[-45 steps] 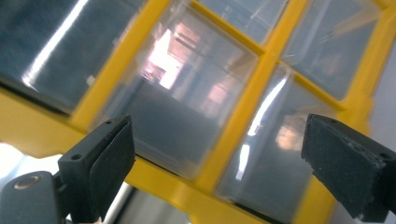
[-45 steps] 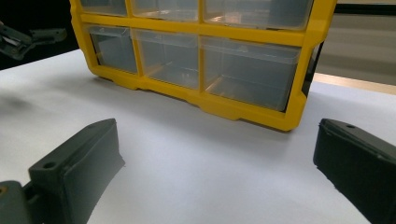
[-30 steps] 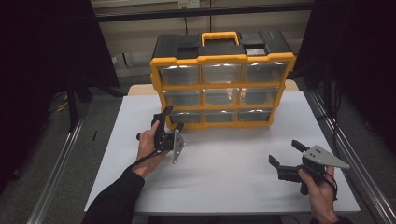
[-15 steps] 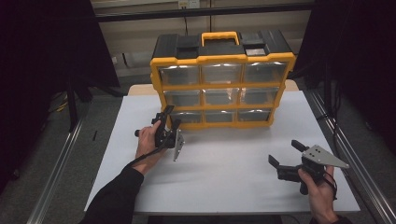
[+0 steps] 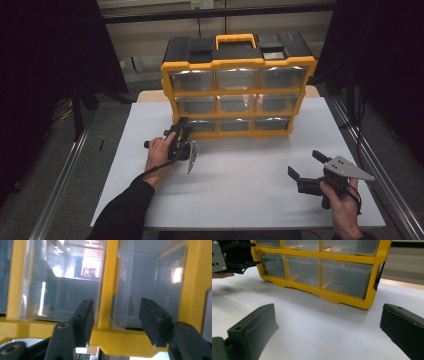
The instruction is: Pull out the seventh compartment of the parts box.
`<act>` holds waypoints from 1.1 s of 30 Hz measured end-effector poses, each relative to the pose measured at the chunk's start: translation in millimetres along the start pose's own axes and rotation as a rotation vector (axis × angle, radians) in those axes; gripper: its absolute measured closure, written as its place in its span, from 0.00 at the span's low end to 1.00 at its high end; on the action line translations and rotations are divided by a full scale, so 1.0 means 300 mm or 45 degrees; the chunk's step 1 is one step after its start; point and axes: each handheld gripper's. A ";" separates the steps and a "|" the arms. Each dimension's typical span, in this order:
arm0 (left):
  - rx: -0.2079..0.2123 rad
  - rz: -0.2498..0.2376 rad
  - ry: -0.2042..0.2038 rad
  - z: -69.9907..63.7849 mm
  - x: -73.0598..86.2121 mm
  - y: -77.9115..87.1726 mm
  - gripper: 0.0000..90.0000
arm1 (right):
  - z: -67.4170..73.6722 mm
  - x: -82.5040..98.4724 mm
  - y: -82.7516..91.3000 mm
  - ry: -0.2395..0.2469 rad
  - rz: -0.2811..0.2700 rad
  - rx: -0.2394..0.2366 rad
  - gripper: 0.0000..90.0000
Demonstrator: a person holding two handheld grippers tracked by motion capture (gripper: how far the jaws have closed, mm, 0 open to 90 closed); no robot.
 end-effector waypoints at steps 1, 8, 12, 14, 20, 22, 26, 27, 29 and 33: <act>0.015 0.008 -0.008 -0.002 0.001 0.000 0.54 | 0.000 0.000 0.000 0.001 0.000 -0.002 0.00; 0.006 -0.005 0.006 -0.007 0.007 -0.007 0.63 | 0.000 0.001 0.000 0.000 0.004 -0.001 0.00; 0.046 0.006 -0.020 -0.010 0.009 -0.018 0.67 | 0.000 0.001 -0.001 0.004 0.005 -0.002 0.00; 0.014 0.002 -0.013 -0.014 0.007 -0.016 0.69 | 0.000 0.001 -0.003 0.002 0.004 -0.003 0.00; 0.047 -0.008 -0.046 -0.019 0.009 -0.028 0.73 | 0.000 0.001 -0.003 0.005 0.002 -0.008 0.00; 0.043 0.003 -0.043 -0.015 0.010 -0.027 0.76 | -0.001 0.001 -0.003 0.005 0.001 -0.005 0.00; 0.013 0.009 -0.054 -0.018 0.007 -0.026 0.78 | -0.001 0.001 -0.003 0.006 0.001 -0.006 0.00; 0.015 0.018 -0.054 -0.018 0.005 -0.026 0.79 | 0.000 0.001 -0.002 0.005 0.001 -0.007 0.00; 0.001 0.016 -0.033 -0.020 0.004 -0.028 0.81 | 0.000 0.000 -0.003 0.003 0.007 -0.010 0.00; -0.008 0.036 -0.016 -0.013 0.000 -0.027 0.83 | 0.000 0.000 -0.005 0.004 0.006 -0.008 0.00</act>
Point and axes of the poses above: each handheld gripper's, and its own axes: y roughly backward along the jaws, x roughly out of its underside, z roughly to its left, and after that the axes turned 5 degrees about -x, right-handed
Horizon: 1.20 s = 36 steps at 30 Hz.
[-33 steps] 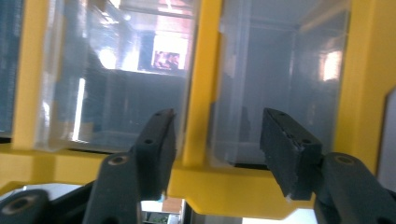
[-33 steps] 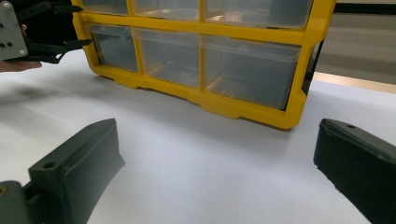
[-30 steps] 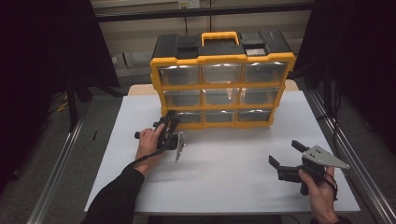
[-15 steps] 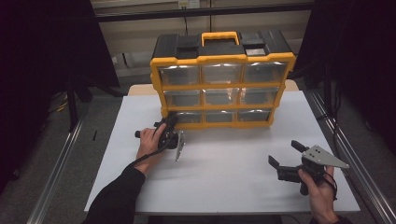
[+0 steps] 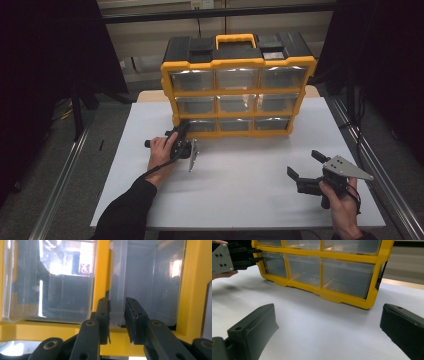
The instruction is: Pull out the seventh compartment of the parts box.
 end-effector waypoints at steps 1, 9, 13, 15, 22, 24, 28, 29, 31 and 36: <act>0.003 0.009 -0.014 0.000 -0.002 0.001 0.84 | 0.000 0.000 -0.001 0.001 0.001 -0.001 0.00; -0.004 0.018 -0.021 -0.005 -0.004 -0.001 0.86 | 0.000 0.000 -0.001 -0.002 0.005 -0.005 0.00; 0.010 0.024 -0.034 -0.003 -0.003 0.001 0.87 | 0.000 0.000 -0.001 0.004 0.000 -0.006 0.00; 0.019 0.015 -0.043 0.000 -0.002 -0.001 0.87 | -0.001 0.000 0.001 0.002 0.001 -0.010 0.00; 0.022 0.008 -0.021 0.001 0.000 0.001 0.87 | -0.001 0.000 0.004 0.002 -0.005 -0.007 0.00; 0.013 0.001 -0.021 -0.001 0.002 0.000 0.87 | -0.001 0.001 0.002 0.002 -0.009 -0.003 0.00; 0.007 -0.003 -0.006 -0.003 0.001 0.000 0.87 | 0.000 0.000 0.002 0.001 -0.007 -0.010 0.00; 0.010 0.000 -0.008 -0.002 0.001 0.001 0.87 | -0.001 0.000 0.002 0.000 -0.008 -0.004 0.00; -0.014 -0.007 0.041 -0.010 0.003 0.001 0.87 | -0.001 0.001 0.002 0.000 -0.008 -0.006 0.00; 0.026 -0.006 -0.017 0.009 -0.006 0.012 0.87 | 0.000 0.000 0.003 -0.001 -0.001 -0.013 0.00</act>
Point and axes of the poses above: each handheld gripper's, and its own axes: y roughly backward along the jaws, x roughly out of its underside, z roughly to its left, and after that the axes turned 5 degrees about -x, right-handed
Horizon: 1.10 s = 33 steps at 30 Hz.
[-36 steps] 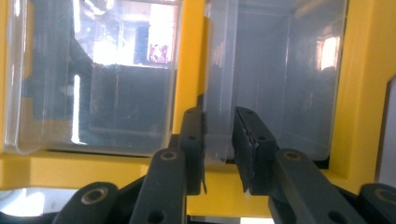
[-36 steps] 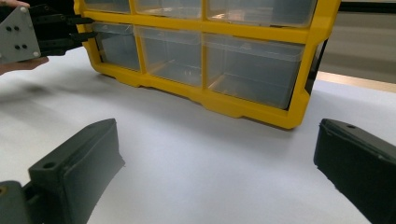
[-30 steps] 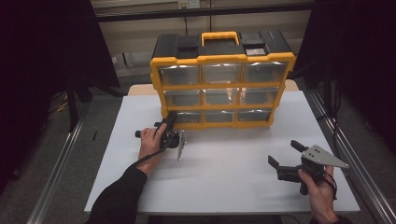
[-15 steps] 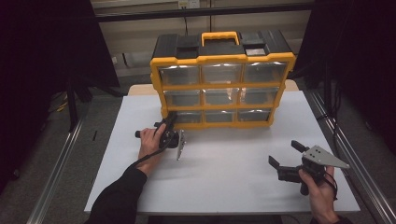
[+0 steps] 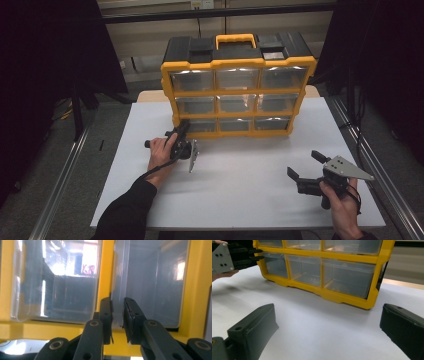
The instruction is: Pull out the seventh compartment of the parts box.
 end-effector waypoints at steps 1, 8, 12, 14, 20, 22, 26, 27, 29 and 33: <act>-0.030 -0.016 0.040 -0.006 0.001 0.000 0.87 | 0.001 0.000 0.000 0.000 0.000 0.000 0.00; -0.008 -0.007 -0.009 -0.002 0.002 0.006 0.87 | 0.002 -0.001 -0.001 0.003 -0.004 0.000 0.00; -0.033 -0.017 -0.005 -0.003 0.002 0.012 0.87 | 0.002 -0.001 0.001 0.001 -0.004 -0.002 0.00; -0.046 -0.013 0.020 -0.008 0.005 0.018 0.87 | 0.001 -0.001 0.000 0.000 -0.004 -0.002 0.00; -0.055 -0.122 0.133 -0.023 0.008 0.021 0.87 | 0.002 -0.001 0.000 -0.001 -0.005 -0.003 0.00; -0.082 -0.125 0.140 -0.024 0.008 0.024 0.87 | 0.002 -0.001 -0.001 -0.002 -0.008 -0.001 0.00; -0.073 -0.110 0.126 -0.022 0.007 0.029 0.87 | 0.002 -0.001 -0.002 -0.002 -0.007 -0.003 0.00; -0.058 -0.111 0.134 -0.023 0.009 0.029 0.87 | 0.002 -0.001 -0.002 -0.004 -0.008 -0.001 0.00; -0.059 -0.103 0.125 -0.022 0.010 0.033 0.87 | 0.001 -0.001 -0.002 -0.002 -0.008 -0.001 0.00; -0.072 -0.112 0.127 -0.021 0.009 0.040 0.87 | 0.003 -0.001 0.001 -0.002 -0.009 0.001 0.00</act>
Point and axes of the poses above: each handheld gripper's, and its own axes: y roughly backward along the jaws, x roughly out of its underside, z roughly to its left, and after that the axes turned 5 degrees about -x, right-handed
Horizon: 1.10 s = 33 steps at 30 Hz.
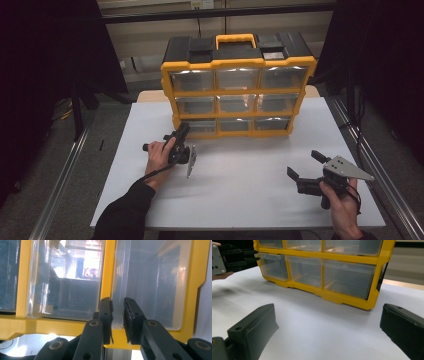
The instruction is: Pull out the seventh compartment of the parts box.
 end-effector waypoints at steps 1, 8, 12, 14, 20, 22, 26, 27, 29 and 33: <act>-0.008 -0.015 0.033 -0.005 0.001 0.000 0.87 | 0.000 0.000 0.000 0.001 0.000 -0.001 0.00; 0.012 0.002 0.020 0.000 -0.001 0.013 0.86 | 0.000 0.000 0.000 -0.001 -0.001 0.000 0.00; 0.010 -0.008 0.010 0.002 -0.005 0.020 0.87 | 0.002 -0.001 0.000 -0.006 -0.003 -0.003 0.00; 0.009 0.007 0.021 0.000 -0.006 0.026 0.87 | 0.001 -0.001 0.000 -0.003 -0.005 -0.001 0.00; -0.002 -0.014 0.018 0.001 -0.006 0.032 0.86 | 0.002 -0.001 0.000 -0.005 -0.007 -0.002 0.00; -0.003 -0.020 0.030 -0.001 -0.005 0.034 0.86 | 0.002 -0.001 0.000 -0.005 -0.008 -0.002 0.00; -0.008 -0.018 0.039 -0.007 -0.007 0.038 0.86 | 0.002 -0.001 0.001 -0.007 -0.009 -0.002 0.00; -0.005 -0.002 0.026 -0.005 -0.008 0.042 0.86 | 0.002 -0.001 0.000 -0.007 -0.010 -0.002 0.00; -0.004 -0.022 0.016 -0.002 -0.009 0.041 0.87 | 0.002 -0.001 0.000 -0.007 -0.010 -0.004 0.00; -0.008 -0.025 0.024 -0.002 -0.009 0.045 0.86 | 0.001 -0.001 0.000 -0.009 -0.009 -0.005 0.00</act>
Point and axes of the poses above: each handheld gripper's, and its own axes: y roughly backward along the jaws, x roughly out of its underside, z roughly to its left, and after that the axes turned 5 degrees about -x, right-handed
